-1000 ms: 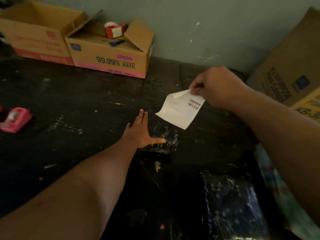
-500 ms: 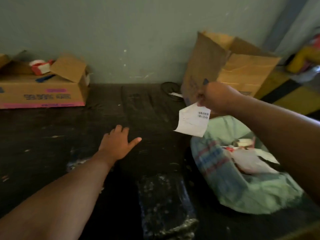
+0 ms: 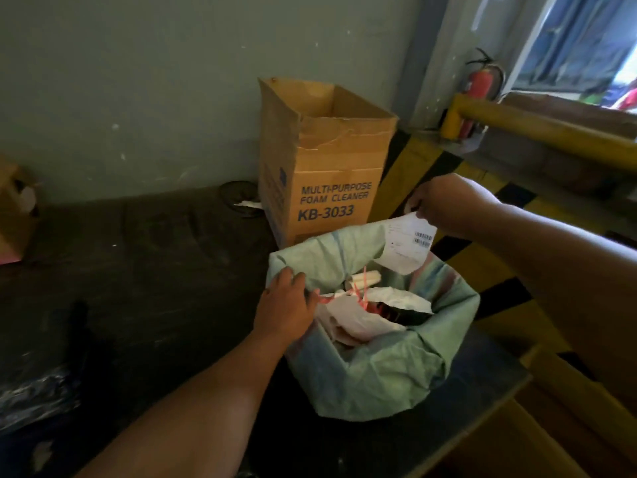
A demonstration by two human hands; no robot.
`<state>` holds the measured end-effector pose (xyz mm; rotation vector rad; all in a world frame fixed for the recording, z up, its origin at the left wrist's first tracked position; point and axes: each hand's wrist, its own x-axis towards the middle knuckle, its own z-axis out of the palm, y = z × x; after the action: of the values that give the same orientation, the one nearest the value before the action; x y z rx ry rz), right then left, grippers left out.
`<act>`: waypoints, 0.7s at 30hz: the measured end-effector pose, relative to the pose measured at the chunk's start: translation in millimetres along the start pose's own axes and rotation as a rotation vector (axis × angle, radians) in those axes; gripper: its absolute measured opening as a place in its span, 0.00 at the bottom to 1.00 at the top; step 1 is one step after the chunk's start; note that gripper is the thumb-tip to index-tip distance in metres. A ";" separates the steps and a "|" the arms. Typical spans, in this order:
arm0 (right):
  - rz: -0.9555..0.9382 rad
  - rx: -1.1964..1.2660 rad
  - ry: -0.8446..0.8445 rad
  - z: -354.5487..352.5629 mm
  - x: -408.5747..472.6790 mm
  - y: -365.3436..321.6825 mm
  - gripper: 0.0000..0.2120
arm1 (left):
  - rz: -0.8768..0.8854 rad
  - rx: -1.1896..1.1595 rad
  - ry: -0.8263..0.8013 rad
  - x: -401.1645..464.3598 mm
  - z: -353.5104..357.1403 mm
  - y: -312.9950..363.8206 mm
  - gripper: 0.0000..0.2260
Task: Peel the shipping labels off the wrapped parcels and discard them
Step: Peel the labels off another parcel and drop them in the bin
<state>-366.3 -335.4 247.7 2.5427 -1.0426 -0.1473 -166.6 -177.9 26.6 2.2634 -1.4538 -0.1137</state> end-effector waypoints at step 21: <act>0.132 0.165 0.123 65.3 49.1 20.6 0.08 | -0.130 0.034 -0.208 22.2 27.4 5.3 0.32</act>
<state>-360.1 -403.2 198.1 2.5784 -1.2142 0.1351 -169.5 -208.1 7.9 2.4331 -1.4164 -0.3772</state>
